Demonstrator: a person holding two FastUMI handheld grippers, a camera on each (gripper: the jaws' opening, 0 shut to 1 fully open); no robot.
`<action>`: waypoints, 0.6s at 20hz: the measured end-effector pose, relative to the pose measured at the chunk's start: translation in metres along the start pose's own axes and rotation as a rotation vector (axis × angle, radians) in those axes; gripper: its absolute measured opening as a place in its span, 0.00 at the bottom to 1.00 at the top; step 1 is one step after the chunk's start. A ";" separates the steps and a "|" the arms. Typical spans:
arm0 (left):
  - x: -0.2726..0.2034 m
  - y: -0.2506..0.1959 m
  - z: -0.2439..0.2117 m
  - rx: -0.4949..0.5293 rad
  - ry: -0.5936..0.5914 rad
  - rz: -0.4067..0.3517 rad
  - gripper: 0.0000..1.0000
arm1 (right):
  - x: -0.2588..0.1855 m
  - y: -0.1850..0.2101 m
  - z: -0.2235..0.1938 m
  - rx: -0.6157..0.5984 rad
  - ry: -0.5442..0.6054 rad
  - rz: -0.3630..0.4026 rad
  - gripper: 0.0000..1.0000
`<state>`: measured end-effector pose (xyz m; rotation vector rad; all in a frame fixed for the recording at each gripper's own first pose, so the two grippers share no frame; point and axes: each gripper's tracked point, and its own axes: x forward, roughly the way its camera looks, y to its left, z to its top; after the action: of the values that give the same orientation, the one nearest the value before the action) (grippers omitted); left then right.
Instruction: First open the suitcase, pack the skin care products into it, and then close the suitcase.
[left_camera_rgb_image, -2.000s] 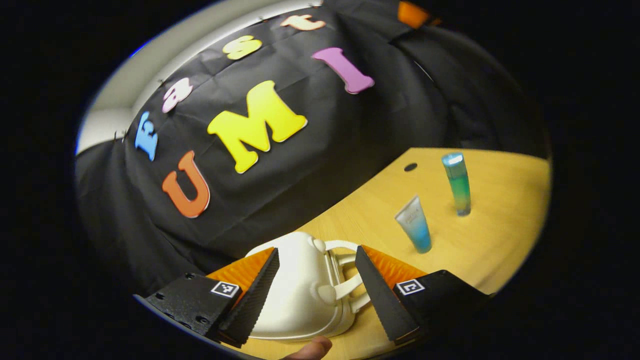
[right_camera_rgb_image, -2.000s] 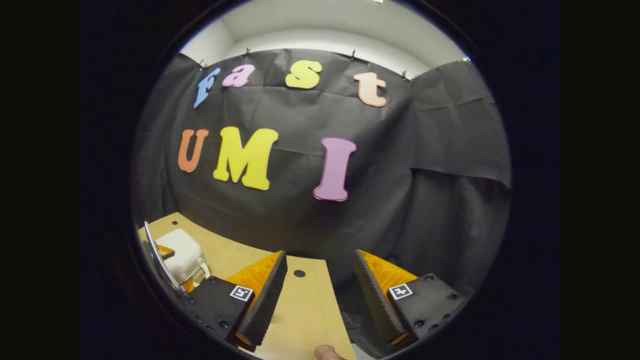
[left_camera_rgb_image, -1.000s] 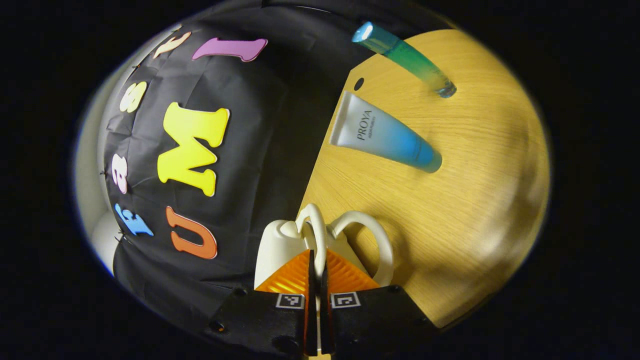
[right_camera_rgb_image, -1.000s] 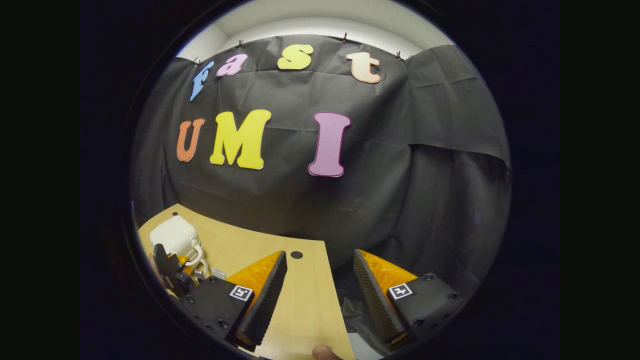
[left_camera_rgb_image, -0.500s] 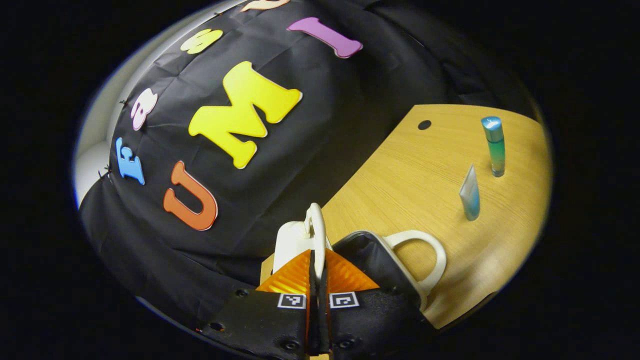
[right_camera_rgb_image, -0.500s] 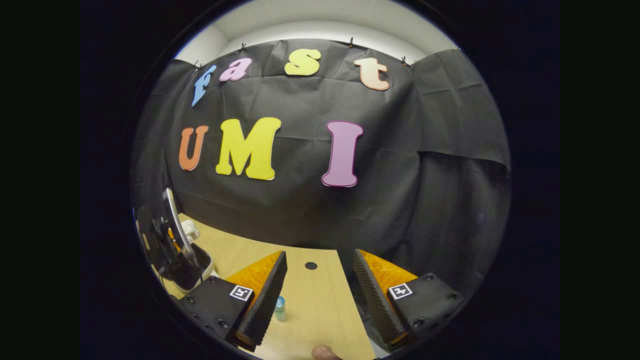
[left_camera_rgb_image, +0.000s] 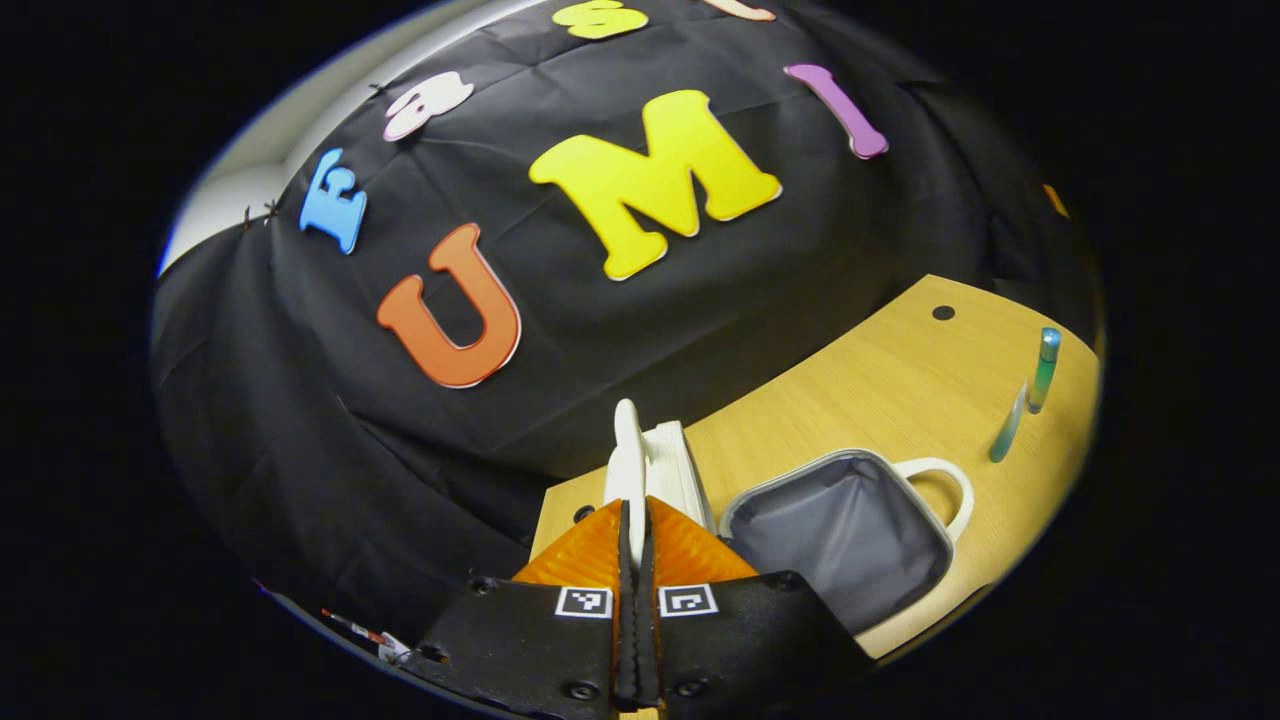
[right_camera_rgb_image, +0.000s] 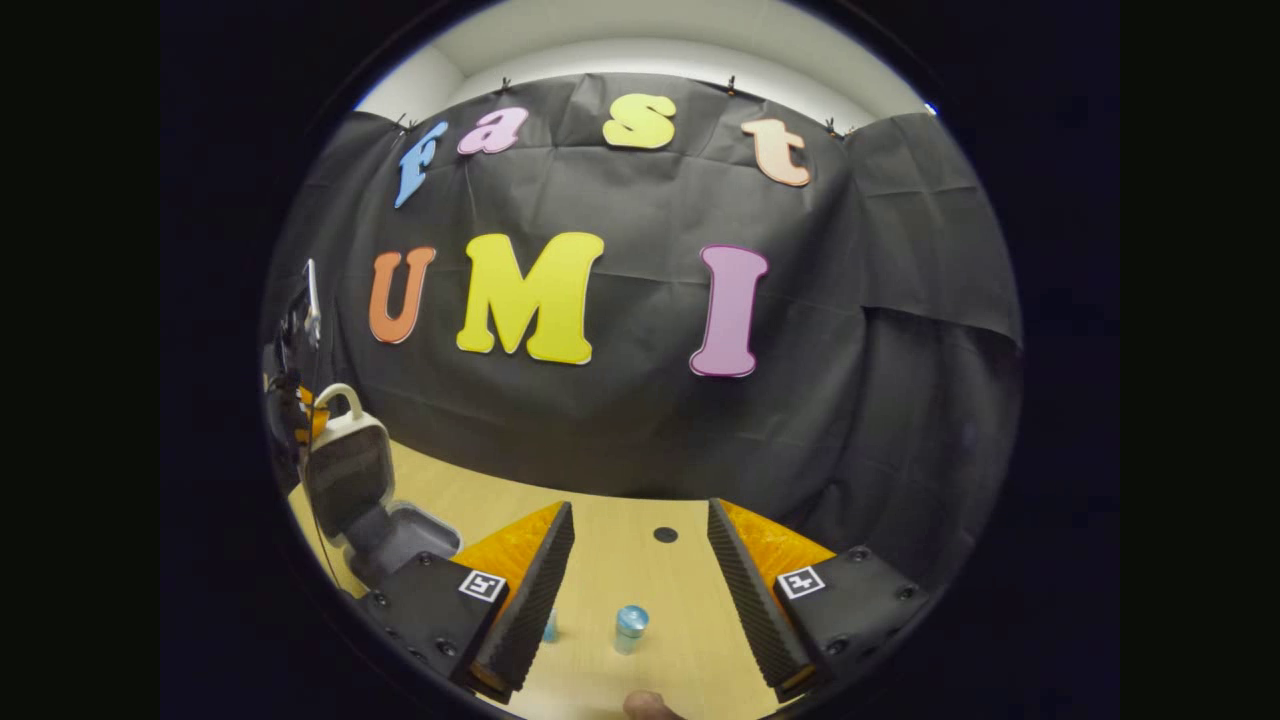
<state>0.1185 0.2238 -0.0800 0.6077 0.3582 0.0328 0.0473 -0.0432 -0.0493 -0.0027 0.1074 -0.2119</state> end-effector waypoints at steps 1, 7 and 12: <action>0.005 0.016 -0.012 -0.036 0.014 0.001 0.03 | -0.001 0.005 -0.001 0.000 0.007 -0.003 0.80; 0.046 0.099 -0.114 -0.176 0.165 0.040 0.03 | -0.007 0.028 -0.009 -0.025 0.043 -0.033 0.80; 0.097 0.107 -0.210 -0.287 0.326 0.006 0.03 | -0.012 0.038 -0.025 -0.049 0.094 -0.062 0.80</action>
<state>0.1466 0.4406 -0.2104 0.3169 0.6550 0.1874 0.0409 -0.0035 -0.0731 -0.0449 0.2065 -0.2710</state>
